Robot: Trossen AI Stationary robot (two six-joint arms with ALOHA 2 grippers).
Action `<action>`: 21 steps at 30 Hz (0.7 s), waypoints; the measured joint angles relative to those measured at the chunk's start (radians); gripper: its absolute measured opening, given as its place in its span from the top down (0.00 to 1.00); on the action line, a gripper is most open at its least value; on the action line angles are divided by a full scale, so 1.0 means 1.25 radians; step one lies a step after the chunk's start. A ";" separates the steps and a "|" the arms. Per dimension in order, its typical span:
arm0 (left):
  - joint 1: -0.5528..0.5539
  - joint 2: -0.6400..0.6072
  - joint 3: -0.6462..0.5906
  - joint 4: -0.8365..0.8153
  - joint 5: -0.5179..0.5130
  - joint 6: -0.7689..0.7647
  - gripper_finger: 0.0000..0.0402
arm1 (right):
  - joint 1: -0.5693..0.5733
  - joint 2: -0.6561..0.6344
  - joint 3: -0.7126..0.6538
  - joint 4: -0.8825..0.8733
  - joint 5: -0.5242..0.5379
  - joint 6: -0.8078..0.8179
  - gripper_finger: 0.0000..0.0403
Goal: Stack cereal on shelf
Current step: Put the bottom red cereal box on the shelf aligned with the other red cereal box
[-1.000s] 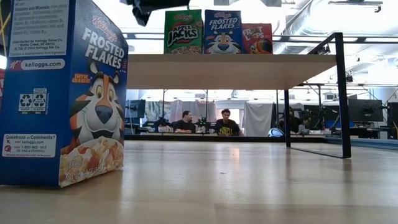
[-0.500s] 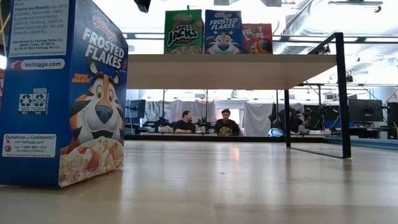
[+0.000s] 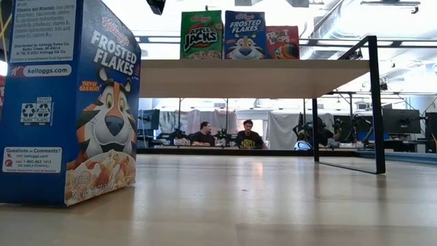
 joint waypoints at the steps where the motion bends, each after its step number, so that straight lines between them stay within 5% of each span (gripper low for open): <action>1: 0.000 0.000 0.000 -0.001 0.000 0.000 0.99 | -0.004 0.004 0.000 -0.001 0.000 0.001 0.29; 9: 0.002 -0.003 -0.025 0.023 0.000 -0.013 0.99 | -0.016 0.041 0.000 -0.003 -0.005 0.007 0.32; 21: 0.033 -0.068 -0.106 0.077 0.024 -0.071 0.99 | -0.024 0.049 0.000 -0.005 0.016 -0.031 0.60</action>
